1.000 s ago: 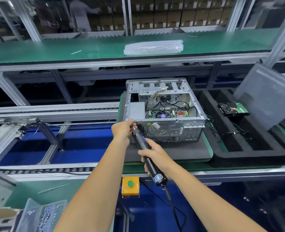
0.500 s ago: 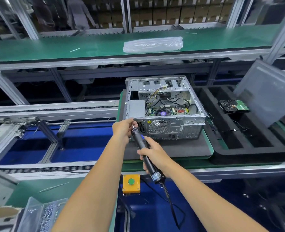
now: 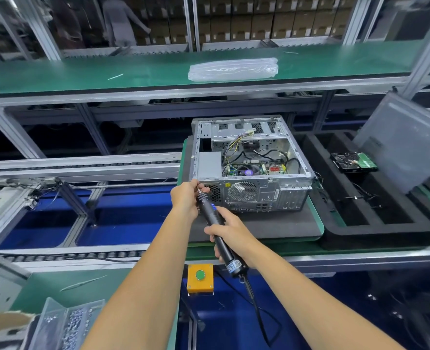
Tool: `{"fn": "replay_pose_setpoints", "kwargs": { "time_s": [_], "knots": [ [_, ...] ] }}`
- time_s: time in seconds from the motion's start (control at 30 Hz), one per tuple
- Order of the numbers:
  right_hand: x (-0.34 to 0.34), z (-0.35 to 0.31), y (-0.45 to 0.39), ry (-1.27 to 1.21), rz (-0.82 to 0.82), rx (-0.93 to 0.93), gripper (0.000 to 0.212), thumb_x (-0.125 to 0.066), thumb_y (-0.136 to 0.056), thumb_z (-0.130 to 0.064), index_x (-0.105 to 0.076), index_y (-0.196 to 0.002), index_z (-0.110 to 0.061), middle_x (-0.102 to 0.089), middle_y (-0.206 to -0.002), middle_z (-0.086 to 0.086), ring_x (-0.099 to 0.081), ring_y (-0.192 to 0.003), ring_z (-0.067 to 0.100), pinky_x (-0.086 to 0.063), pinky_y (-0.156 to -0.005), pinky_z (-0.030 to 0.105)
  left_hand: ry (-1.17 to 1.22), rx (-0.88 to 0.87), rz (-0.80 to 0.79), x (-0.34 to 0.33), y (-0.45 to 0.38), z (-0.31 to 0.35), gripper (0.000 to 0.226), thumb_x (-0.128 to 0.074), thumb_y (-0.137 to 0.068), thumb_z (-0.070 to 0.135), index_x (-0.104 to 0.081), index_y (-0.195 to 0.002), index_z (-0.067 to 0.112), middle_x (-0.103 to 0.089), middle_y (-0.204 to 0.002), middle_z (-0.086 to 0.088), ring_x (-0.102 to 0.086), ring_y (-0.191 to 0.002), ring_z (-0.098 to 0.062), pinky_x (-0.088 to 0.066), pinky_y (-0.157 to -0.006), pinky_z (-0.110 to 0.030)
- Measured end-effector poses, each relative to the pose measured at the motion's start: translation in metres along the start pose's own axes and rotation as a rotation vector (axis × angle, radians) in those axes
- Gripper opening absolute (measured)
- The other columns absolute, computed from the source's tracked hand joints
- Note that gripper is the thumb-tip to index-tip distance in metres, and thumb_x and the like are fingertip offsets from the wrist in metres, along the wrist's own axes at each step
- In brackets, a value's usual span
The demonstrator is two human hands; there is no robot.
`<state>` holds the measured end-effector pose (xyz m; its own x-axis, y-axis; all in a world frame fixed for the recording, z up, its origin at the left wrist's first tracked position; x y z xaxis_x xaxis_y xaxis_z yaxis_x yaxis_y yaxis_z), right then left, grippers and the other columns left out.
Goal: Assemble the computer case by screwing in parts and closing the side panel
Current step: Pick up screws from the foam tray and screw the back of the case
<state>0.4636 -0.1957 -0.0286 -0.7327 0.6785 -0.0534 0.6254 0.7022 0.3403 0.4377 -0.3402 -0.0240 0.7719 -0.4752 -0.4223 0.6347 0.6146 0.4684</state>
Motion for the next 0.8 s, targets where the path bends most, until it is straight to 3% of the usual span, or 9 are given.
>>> {"fn": "replay_pose_setpoints", "kwargs": {
  "time_s": [0.17,0.27,0.37,0.57,0.7,0.8],
  "knots": [
    [-0.004,0.000,0.004,-0.025,-0.021,0.008,0.046,-0.066,-0.088,-0.012,-0.046,-0.104,-0.050,-0.057,-0.087,0.012,-0.054,-0.049,0.022,-0.048,-0.046,0.029,-0.115,0.008,-0.036,0.000,-0.001,-0.002,0.009,-0.053,-0.091,0.001,-0.056,-0.083,0.001,-0.059,-0.067,-0.009,-0.057,-0.052,-0.020,-0.050,-0.052,-0.026],
    [-0.005,0.003,0.004,-0.010,-0.019,0.004,0.056,-0.069,-0.085,-0.011,-0.040,-0.121,-0.043,-0.057,-0.105,0.018,-0.055,-0.051,0.021,-0.050,-0.048,0.031,-0.196,0.022,-0.044,0.004,-0.003,-0.006,0.008,-0.056,-0.091,0.005,-0.059,-0.084,0.003,-0.061,-0.067,-0.007,-0.056,-0.057,-0.018,-0.047,-0.059,-0.028],
    [-0.006,0.007,0.004,0.024,-0.008,-0.011,0.063,-0.070,-0.083,-0.011,-0.035,-0.128,-0.039,-0.053,-0.118,0.018,-0.057,-0.051,0.020,-0.052,-0.050,0.031,-0.298,0.004,-0.035,0.009,-0.005,-0.006,0.008,-0.059,-0.090,0.008,-0.061,-0.083,0.005,-0.063,-0.067,-0.005,-0.054,-0.058,-0.014,-0.043,-0.051,-0.024],
    [-0.005,0.016,0.001,0.078,0.017,-0.029,0.073,-0.069,-0.084,-0.010,-0.030,-0.135,-0.043,-0.053,-0.113,0.009,-0.058,-0.050,0.019,-0.052,-0.048,0.030,-0.512,-0.127,0.019,0.014,-0.006,0.006,0.020,-0.059,-0.082,0.004,-0.060,-0.062,0.007,-0.060,-0.059,-0.005,-0.046,-0.061,-0.017,-0.034,-0.051,-0.026],
    [-0.007,0.016,0.002,0.085,0.027,-0.011,0.071,-0.068,-0.082,-0.012,-0.030,-0.133,-0.043,-0.053,-0.113,0.011,-0.058,-0.051,0.018,-0.052,-0.049,0.030,-0.462,-0.053,-0.023,0.014,-0.007,-0.002,0.014,-0.061,-0.086,0.008,-0.063,-0.072,0.007,-0.063,-0.055,-0.001,-0.045,-0.051,-0.011,-0.033,-0.047,-0.023],
    [-0.007,0.016,0.001,0.081,0.038,-0.013,0.071,-0.068,-0.082,-0.011,-0.030,-0.133,-0.044,-0.053,-0.113,0.011,-0.058,-0.050,0.018,-0.052,-0.048,0.030,-0.411,-0.007,-0.045,0.016,-0.009,-0.007,0.009,-0.060,-0.088,0.008,-0.062,-0.080,0.006,-0.064,-0.053,0.000,-0.049,-0.056,-0.013,-0.040,-0.052,-0.025]
  ]
}}
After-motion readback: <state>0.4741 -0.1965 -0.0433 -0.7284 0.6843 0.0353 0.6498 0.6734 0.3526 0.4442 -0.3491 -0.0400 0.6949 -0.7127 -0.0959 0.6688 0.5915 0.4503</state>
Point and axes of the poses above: each hand's wrist, its own y-axis away from the middle knuckle, its own x-axis out of the back of the hand, z = x × y, the point moved 10 cm from there along -y, towards the middle knuckle
